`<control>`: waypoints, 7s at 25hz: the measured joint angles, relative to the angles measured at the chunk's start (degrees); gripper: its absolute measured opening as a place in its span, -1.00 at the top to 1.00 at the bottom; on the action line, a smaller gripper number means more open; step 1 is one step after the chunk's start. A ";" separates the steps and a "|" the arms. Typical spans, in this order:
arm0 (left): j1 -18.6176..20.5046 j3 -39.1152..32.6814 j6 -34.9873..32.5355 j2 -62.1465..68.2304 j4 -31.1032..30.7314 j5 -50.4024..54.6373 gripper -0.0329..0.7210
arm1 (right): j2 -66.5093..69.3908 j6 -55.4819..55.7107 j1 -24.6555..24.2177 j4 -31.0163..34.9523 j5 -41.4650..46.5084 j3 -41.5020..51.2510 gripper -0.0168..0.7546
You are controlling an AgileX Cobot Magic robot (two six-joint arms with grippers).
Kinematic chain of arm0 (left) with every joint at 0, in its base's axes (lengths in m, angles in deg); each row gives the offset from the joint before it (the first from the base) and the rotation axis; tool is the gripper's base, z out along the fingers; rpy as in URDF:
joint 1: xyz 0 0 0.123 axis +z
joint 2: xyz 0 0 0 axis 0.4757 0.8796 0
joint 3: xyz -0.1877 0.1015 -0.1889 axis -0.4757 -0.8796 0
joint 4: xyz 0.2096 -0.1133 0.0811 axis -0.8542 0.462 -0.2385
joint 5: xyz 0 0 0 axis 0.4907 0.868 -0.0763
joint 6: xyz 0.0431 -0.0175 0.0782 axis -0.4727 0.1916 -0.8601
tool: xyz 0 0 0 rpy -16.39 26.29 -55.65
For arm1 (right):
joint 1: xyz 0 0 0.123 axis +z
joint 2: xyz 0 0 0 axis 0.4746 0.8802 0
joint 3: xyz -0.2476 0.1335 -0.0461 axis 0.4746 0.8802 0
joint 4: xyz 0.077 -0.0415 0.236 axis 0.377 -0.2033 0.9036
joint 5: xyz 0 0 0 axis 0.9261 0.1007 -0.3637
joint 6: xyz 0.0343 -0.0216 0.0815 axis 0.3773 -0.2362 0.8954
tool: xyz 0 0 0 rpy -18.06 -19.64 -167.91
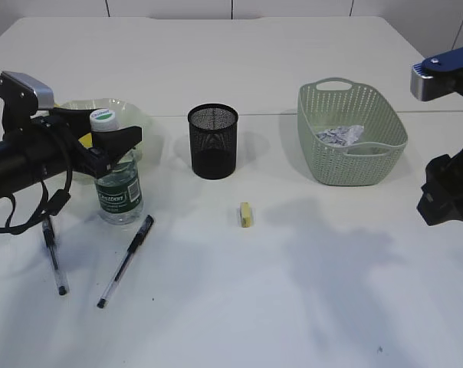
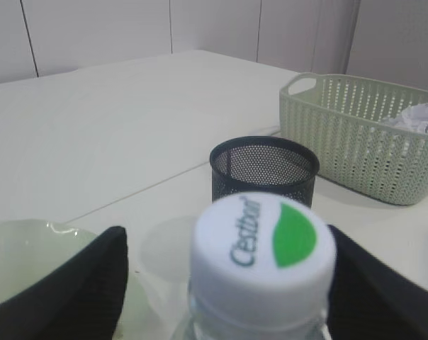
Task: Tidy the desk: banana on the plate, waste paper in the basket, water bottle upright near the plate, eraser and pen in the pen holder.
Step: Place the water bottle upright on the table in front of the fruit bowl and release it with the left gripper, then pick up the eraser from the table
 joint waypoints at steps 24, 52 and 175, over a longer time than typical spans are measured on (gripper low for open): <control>6.23 -0.26 1.24 -13.93 13.34 10.95 -0.61 | 0.00 0.00 0.00 0.00 0.00 0.00 -0.38; 6.58 -0.38 -1.82 -40.03 27.81 97.23 -0.47 | 0.00 0.00 0.00 0.24 -0.72 0.00 -0.38; 6.45 -0.14 -20.58 -44.39 56.49 115.53 -0.40 | 65.12 21.19 9.21 11.77 11.87 -62.44 0.78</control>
